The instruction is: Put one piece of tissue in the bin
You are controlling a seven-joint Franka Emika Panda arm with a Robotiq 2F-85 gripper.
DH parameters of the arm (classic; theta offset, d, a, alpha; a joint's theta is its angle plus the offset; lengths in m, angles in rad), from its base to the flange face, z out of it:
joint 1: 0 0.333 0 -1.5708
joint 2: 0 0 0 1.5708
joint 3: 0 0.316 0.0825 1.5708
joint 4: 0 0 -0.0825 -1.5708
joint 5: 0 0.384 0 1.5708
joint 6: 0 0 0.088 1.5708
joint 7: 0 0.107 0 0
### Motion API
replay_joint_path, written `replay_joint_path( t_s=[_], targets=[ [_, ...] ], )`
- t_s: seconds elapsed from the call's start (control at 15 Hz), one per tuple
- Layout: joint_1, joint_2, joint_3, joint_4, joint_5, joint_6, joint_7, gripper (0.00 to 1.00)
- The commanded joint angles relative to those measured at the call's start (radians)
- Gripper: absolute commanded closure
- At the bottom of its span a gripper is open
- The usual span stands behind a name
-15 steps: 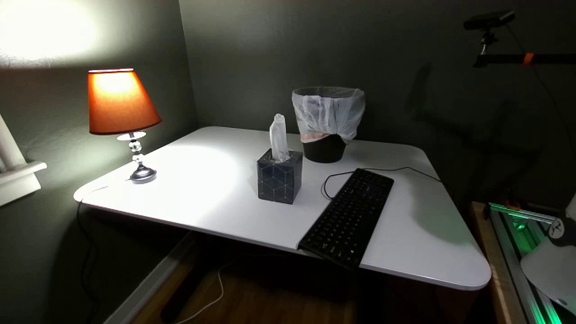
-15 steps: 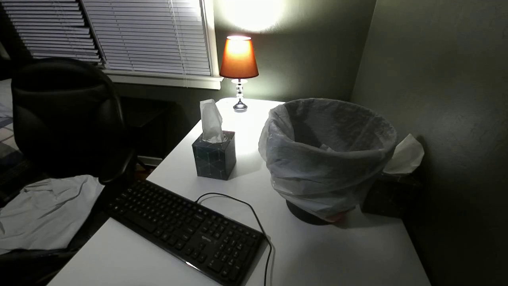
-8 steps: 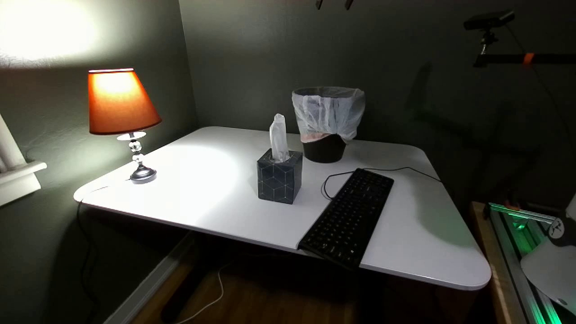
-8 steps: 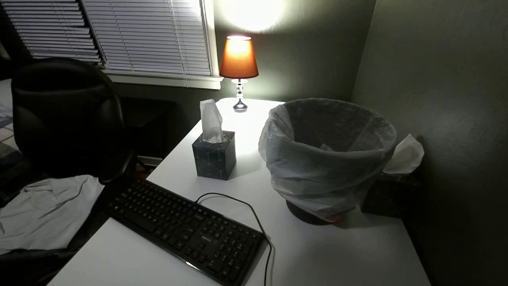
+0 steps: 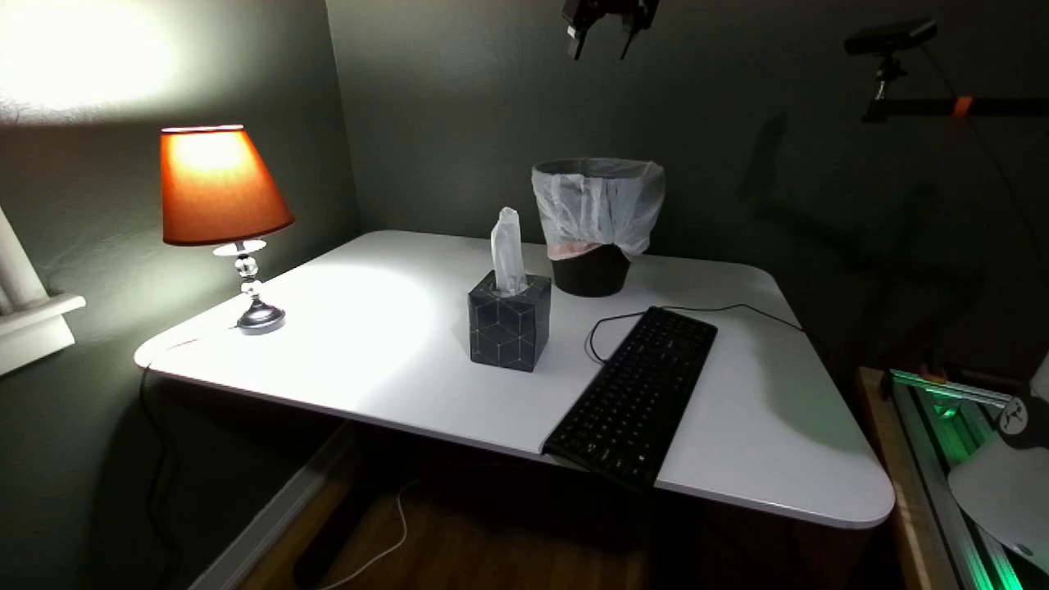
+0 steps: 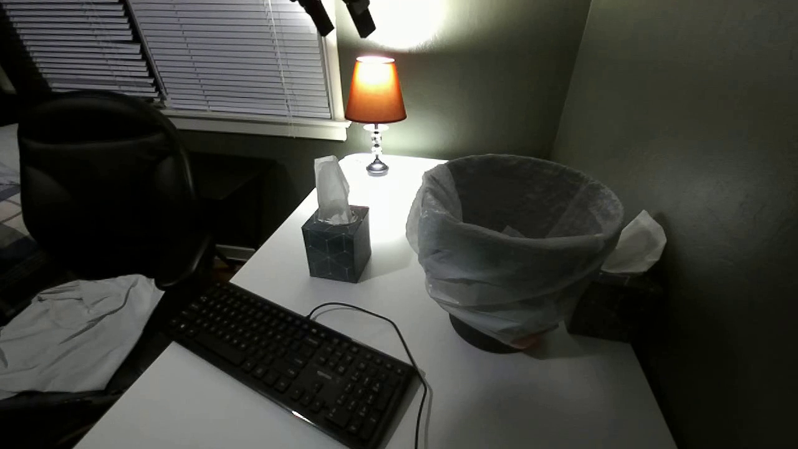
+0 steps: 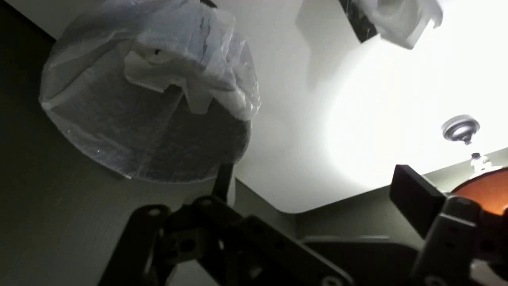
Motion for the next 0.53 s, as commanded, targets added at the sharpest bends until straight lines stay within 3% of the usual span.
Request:
replay_joint_path(
  t_s=[0.0,0.27,0.33,0.47],
  targets=[
    [0.031,-0.031,-0.017,-0.012,0.078,-0.164,-0.165,0.0],
    [0.038,-0.017,-0.013,0.019,0.058,-0.378,-0.285,0.0],
    [0.029,-0.012,-0.006,0.012,0.047,-0.301,-0.221,0.0],
    [0.032,-0.012,-0.008,0.015,0.046,-0.348,-0.253,0.0]
  ],
)
